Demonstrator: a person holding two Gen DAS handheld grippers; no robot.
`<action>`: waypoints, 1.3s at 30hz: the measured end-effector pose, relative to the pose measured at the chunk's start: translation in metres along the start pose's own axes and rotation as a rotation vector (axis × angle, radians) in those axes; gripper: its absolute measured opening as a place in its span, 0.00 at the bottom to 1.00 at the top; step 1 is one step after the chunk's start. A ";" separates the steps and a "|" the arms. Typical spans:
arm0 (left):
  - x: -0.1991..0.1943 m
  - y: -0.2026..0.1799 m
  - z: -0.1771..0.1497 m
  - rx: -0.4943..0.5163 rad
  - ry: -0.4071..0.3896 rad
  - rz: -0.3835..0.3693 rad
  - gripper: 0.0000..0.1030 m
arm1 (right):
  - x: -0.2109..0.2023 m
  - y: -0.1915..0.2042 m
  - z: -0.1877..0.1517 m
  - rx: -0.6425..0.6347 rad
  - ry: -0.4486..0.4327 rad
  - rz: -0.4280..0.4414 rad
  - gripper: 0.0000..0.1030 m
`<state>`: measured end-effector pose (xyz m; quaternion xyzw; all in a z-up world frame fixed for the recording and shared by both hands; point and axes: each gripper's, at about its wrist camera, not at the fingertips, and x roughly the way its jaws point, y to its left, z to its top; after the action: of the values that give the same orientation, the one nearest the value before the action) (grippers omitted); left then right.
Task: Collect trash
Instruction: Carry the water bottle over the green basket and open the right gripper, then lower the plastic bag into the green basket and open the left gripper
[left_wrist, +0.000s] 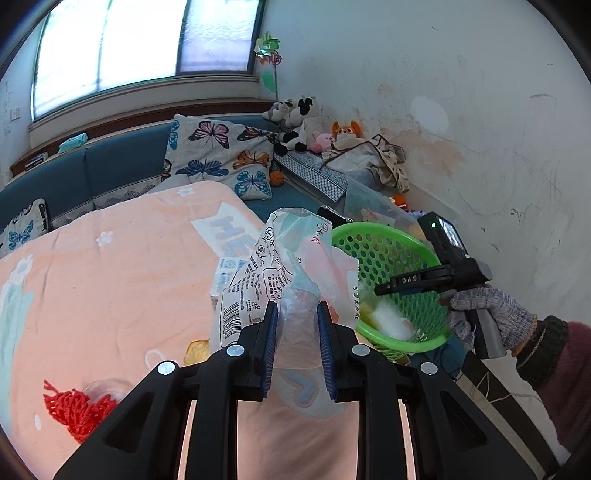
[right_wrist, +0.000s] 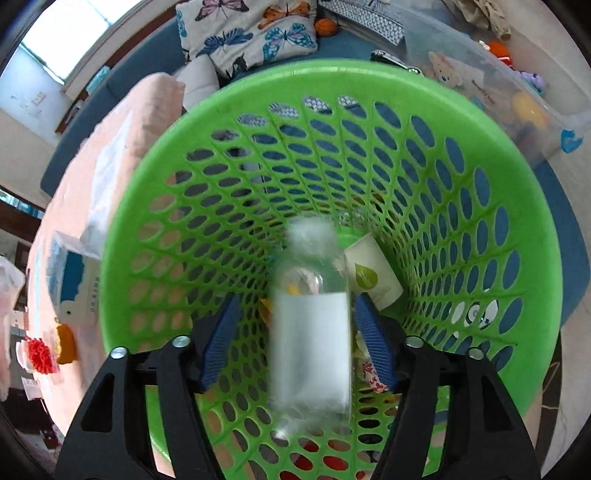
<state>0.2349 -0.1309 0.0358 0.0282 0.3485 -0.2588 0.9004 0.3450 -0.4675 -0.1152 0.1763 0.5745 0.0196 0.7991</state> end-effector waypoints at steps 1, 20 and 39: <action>0.002 -0.003 0.001 0.003 0.001 -0.003 0.21 | -0.004 0.000 0.000 -0.007 -0.010 -0.008 0.65; 0.065 -0.068 0.017 0.079 0.100 -0.097 0.21 | -0.095 -0.022 -0.045 -0.049 -0.164 0.024 0.67; 0.120 -0.098 0.018 0.086 0.200 -0.115 0.44 | -0.116 -0.039 -0.077 -0.032 -0.196 0.047 0.69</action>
<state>0.2736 -0.2737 -0.0149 0.0724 0.4261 -0.3208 0.8428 0.2277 -0.5113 -0.0424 0.1778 0.4891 0.0301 0.8534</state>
